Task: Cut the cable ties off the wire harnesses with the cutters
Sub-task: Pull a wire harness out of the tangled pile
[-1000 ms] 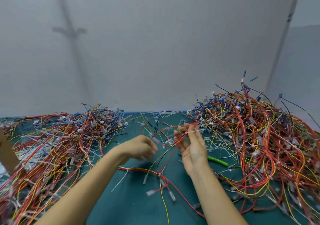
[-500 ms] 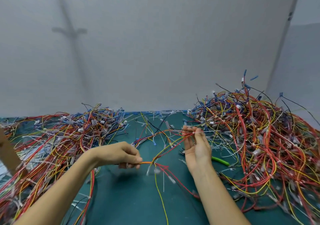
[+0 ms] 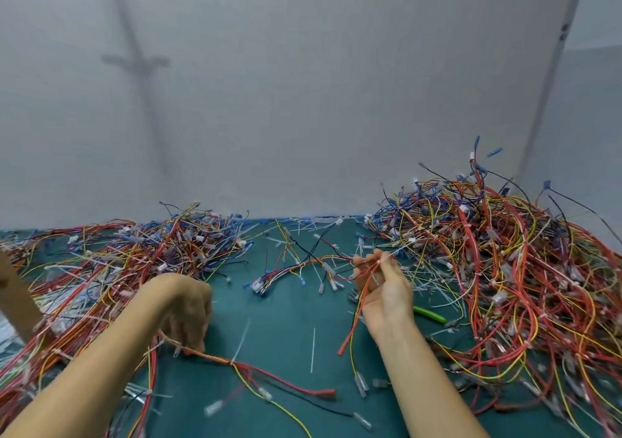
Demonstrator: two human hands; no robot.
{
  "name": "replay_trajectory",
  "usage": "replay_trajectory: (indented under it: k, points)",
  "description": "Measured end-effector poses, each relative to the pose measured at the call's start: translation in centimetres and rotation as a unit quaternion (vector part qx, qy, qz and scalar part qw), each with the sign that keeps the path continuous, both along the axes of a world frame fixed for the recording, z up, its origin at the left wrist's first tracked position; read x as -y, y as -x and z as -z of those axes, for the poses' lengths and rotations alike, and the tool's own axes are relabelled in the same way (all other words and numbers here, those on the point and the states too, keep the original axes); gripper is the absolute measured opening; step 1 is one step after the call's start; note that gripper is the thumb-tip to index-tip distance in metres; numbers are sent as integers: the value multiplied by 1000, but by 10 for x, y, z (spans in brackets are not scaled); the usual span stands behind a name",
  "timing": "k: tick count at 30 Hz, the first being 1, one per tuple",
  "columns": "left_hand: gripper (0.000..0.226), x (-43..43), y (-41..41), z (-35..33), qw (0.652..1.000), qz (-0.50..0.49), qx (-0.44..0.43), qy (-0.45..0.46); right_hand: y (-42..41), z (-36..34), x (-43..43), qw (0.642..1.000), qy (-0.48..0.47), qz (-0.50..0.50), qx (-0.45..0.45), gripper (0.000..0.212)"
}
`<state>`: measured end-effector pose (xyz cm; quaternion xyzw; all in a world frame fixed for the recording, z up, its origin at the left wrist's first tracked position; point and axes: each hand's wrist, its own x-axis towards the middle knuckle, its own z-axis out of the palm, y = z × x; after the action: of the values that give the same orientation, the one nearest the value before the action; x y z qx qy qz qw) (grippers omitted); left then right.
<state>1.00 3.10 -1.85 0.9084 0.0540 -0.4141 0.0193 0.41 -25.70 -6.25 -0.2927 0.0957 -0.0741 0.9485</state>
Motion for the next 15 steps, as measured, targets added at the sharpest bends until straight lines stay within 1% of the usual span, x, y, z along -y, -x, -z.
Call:
replay_trajectory:
  k: [1,2,4,6,7,8,9,10,11,13,14,15]
  points:
    - [15,-2,-2,-1,1000,-19,15,-8,0,1,-1,1000,7,-3,0,20]
    - [20,-3,-4,1,998,-53,40,11,1,2,-1,1000,15,-7,1,19]
    - [24,0,-9,4,983,-123,118,71,2,3,-3,999,26,-20,1,17]
    - [24,9,-14,8,961,-144,223,80,3,2,-5,999,29,-28,1,17]
    - [24,16,-17,11,944,-147,283,80,3,2,-5,999,31,-31,1,17]
    - [24,24,-22,18,919,-163,344,99,4,1,-6,999,35,-33,2,17]
    - [23,33,-26,25,882,-207,394,153,5,1,-6,999,41,-35,3,17]
    - [22,45,-29,32,830,-270,431,229,5,0,-7,998,48,-36,3,16]
    - [19,58,-32,37,764,-338,460,302,5,0,-7,998,57,-38,4,15]
    - [11,83,-39,41,609,-463,491,417,6,0,-8,996,72,-43,5,15]
    - [7,94,-41,41,529,-509,496,463,7,0,-8,996,78,-46,6,15]
    - [8,104,-43,40,455,-546,504,491,7,0,-9,995,82,-48,7,15]
